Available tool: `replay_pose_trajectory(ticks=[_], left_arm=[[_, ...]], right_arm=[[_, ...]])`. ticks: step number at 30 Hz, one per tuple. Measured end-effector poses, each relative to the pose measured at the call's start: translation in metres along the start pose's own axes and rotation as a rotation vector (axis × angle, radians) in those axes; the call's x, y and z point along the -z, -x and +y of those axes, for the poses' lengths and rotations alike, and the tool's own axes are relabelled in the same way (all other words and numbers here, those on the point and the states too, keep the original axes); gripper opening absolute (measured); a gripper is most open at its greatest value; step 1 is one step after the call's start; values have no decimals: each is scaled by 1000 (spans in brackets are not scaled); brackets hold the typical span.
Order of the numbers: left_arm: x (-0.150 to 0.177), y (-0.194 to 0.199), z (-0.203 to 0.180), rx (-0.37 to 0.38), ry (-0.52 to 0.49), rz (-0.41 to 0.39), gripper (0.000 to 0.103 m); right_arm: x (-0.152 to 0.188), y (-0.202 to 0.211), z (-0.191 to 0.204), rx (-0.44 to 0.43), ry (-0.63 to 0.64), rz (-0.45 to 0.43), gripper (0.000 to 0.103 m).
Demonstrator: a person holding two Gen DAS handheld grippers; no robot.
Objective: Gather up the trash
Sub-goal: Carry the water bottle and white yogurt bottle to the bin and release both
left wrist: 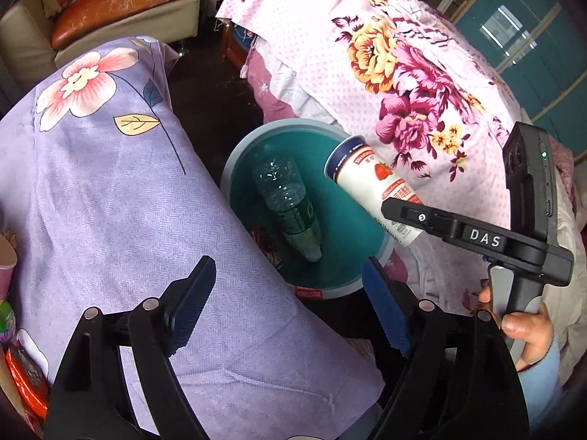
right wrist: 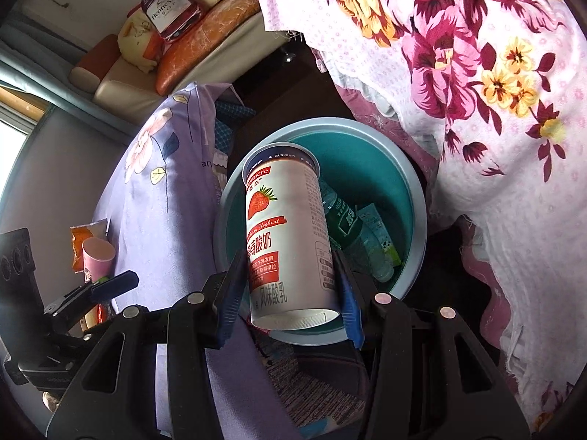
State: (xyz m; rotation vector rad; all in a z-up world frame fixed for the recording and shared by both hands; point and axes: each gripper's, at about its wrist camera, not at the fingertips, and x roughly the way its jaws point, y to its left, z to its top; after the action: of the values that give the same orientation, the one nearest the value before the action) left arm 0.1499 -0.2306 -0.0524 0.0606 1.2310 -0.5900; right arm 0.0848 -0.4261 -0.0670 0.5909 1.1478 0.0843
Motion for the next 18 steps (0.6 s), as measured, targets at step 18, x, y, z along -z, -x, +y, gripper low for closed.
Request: replay_pose_trajectory(ticks=[18], left_arm=[[22, 34, 26, 27, 68, -50, 86]], right_arm=[[10, 0, 23, 51, -4, 58, 76]])
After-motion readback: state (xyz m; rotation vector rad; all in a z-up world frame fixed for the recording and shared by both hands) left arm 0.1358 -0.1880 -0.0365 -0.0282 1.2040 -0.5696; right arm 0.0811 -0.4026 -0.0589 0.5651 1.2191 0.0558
